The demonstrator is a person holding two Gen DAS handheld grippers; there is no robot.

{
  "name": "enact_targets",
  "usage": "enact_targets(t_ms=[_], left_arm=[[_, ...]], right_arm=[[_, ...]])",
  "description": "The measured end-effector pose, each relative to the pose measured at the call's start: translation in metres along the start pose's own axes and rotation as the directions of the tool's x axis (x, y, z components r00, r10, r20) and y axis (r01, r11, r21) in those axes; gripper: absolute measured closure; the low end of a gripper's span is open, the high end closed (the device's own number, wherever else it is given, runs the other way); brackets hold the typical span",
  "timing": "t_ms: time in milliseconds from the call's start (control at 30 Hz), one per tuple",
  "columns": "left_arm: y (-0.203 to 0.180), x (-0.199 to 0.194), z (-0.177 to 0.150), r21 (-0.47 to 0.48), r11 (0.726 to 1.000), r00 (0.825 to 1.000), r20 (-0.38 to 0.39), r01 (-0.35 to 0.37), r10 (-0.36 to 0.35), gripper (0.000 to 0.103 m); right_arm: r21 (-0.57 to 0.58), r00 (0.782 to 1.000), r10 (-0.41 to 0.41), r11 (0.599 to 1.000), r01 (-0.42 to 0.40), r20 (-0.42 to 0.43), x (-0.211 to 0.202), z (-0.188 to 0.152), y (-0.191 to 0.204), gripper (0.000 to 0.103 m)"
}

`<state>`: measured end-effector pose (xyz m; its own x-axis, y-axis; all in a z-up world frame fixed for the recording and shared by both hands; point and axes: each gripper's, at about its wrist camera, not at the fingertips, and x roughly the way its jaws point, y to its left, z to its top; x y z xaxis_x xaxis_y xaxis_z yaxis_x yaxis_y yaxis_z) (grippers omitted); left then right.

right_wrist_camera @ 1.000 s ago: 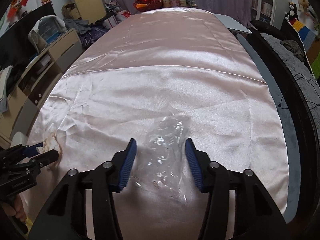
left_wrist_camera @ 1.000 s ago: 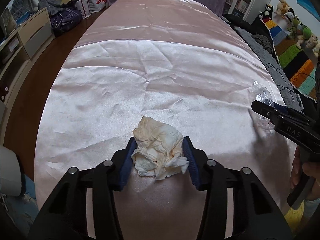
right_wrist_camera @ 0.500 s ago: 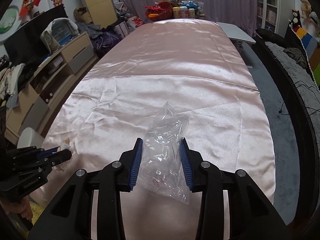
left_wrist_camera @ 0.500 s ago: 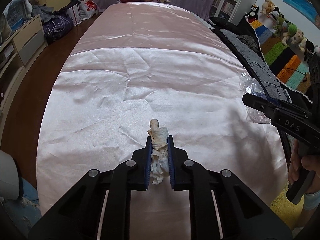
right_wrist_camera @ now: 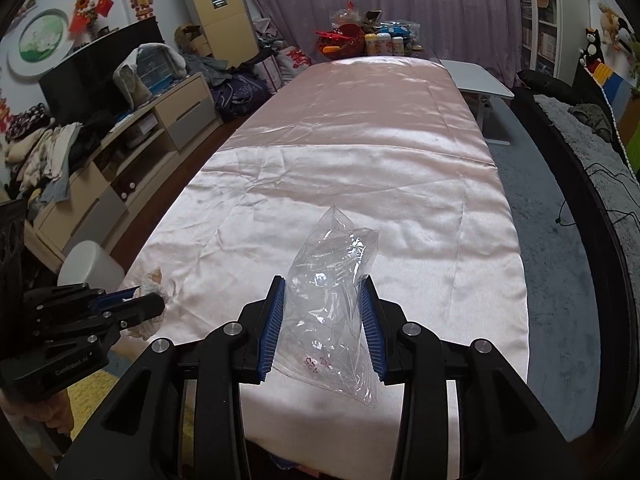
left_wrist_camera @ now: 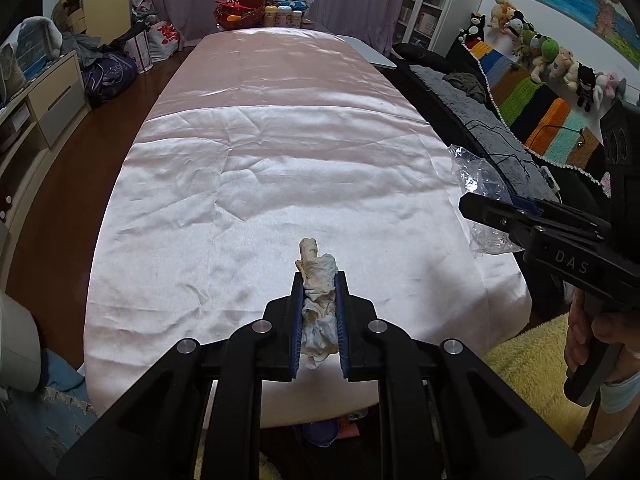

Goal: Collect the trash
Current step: 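Lower the tissue and plastic bag into the black bin and open both tools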

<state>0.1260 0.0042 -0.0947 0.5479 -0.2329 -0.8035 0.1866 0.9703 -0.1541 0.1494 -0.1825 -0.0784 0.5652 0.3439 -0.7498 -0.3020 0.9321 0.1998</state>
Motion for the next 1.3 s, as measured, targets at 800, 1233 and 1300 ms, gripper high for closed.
enact_targets(t_ms=[800,1233,1300], left_arm=[[-0.023,-0.019,-0.135,-0.043,0.997,0.992,-0.111,0.058,-0.063,0.089],[-0.031,0.033,-0.188,-0.053,0.995,0.958,-0.271,0.082,-0.094,0.089],[-0.031,0.038,-0.192,-0.062,0.994,0.952,-0.287,0.089,-0.103,0.089]], right_arm=[[0.024,0.994,0.043,0.999,-0.04,-0.098,-0.042,-0.125,0.026,0.063],[0.074,0.957,0.074,0.996,-0.056,-0.279,0.005,-0.186,0.022,0.063],[0.075,0.953,0.079,0.995,-0.059,-0.294,0.009,-0.19,0.024,0.063]])
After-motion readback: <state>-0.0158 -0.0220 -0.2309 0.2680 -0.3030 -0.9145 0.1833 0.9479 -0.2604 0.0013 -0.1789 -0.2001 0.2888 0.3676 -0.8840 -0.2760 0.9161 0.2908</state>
